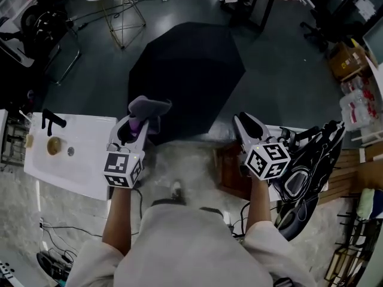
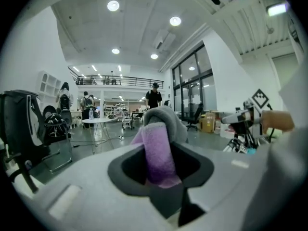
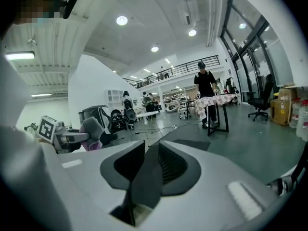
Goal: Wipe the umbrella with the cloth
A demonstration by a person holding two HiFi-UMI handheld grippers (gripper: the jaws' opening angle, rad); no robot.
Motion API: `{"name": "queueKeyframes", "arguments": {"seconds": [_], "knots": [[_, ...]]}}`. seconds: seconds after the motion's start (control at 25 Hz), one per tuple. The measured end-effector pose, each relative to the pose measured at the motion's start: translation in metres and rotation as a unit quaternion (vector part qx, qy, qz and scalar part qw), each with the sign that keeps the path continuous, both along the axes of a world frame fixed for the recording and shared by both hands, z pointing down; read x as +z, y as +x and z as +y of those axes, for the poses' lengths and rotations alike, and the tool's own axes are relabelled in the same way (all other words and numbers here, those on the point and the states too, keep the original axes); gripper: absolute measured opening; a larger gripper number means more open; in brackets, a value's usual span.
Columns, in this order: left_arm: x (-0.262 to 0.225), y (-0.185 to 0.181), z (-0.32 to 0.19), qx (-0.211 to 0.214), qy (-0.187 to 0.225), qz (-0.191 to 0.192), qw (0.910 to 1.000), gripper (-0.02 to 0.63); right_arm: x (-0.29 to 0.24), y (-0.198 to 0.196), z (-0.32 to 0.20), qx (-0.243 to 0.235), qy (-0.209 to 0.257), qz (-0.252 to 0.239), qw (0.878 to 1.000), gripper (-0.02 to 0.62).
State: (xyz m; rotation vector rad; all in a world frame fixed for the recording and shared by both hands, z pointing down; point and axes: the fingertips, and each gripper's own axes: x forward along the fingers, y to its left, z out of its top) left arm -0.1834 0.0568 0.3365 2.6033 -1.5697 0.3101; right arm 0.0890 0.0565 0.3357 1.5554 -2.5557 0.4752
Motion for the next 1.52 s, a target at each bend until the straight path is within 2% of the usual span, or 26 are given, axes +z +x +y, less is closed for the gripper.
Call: {"name": "queueKeyframes", "arguments": {"seconds": [0.36,0.52,0.72,1.08,1.52], "knots": [[0.032,0.012,-0.062,0.017,-0.02,-0.007,0.9996,0.13,0.068,0.006,-0.057,0.04,-0.074,-0.057,0.995,0.144],[0.053,0.018,-0.09,0.014,-0.031,-0.01,0.9994,0.13,0.11,0.014,-0.084,0.053,-0.117,-0.09,0.988,0.161],[0.081,0.024,-0.126,-0.001,-0.055,-0.009,0.9985,0.13,0.165,0.031,-0.122,0.068,-0.163,-0.104,0.979,0.188],[0.115,0.056,-0.178,-0.001,-0.092,-0.035,0.9952,0.132,0.258,0.05,-0.17,0.044,-0.248,-0.119,0.96,0.205],[0.133,0.089,-0.214,0.009,-0.118,-0.044,0.992,0.132,0.314,0.056,-0.199,0.033,-0.31,-0.133,0.941,0.23]]}}
